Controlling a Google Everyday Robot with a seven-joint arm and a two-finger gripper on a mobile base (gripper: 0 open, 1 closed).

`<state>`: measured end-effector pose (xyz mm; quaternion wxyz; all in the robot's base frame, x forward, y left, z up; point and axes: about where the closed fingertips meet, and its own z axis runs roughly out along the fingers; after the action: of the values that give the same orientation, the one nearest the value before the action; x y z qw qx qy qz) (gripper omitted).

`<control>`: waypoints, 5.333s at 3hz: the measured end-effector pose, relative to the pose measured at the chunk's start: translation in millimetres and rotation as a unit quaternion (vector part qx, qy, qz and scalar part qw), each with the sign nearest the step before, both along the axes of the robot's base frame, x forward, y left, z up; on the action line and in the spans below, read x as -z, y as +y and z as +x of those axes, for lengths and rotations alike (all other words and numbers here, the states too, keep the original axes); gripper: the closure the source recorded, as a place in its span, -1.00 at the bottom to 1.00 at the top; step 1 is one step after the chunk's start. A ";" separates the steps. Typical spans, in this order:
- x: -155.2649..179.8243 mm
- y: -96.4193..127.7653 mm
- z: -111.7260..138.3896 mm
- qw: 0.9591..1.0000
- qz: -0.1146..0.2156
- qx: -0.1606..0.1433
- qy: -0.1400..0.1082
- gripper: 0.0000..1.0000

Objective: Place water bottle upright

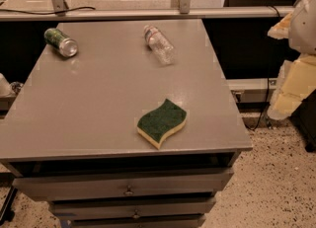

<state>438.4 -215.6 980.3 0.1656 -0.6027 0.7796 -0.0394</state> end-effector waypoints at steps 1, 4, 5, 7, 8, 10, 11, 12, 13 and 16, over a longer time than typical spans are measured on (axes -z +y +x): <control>-3.0 4.1 9.0 1.000 0.004 0.006 -0.010 -1.00; 14.5 65.2 133.7 0.989 0.072 0.119 -0.041 -1.00; 14.9 68.6 137.9 0.981 0.094 0.168 -0.036 -1.00; 11.4 78.1 152.8 0.970 0.135 0.195 -0.051 -1.00; -0.3 97.5 190.5 0.941 0.214 0.248 -0.079 -1.00; -11.2 129.4 264.9 0.876 0.314 0.356 -0.089 -1.00; -1.6 159.7 294.0 0.868 0.325 0.370 -0.059 -1.00; 12.8 194.8 317.1 0.876 0.312 0.367 -0.027 -1.00; 30.5 219.7 335.4 0.886 0.288 0.363 -0.005 -1.00; 92.6 225.5 359.4 0.908 0.199 0.367 0.017 -1.00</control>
Offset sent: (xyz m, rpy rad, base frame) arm 0.0960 0.0458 0.0043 0.0902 -0.0531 -0.0796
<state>797.8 9.9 887.7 0.2427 -0.2290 0.9402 0.0690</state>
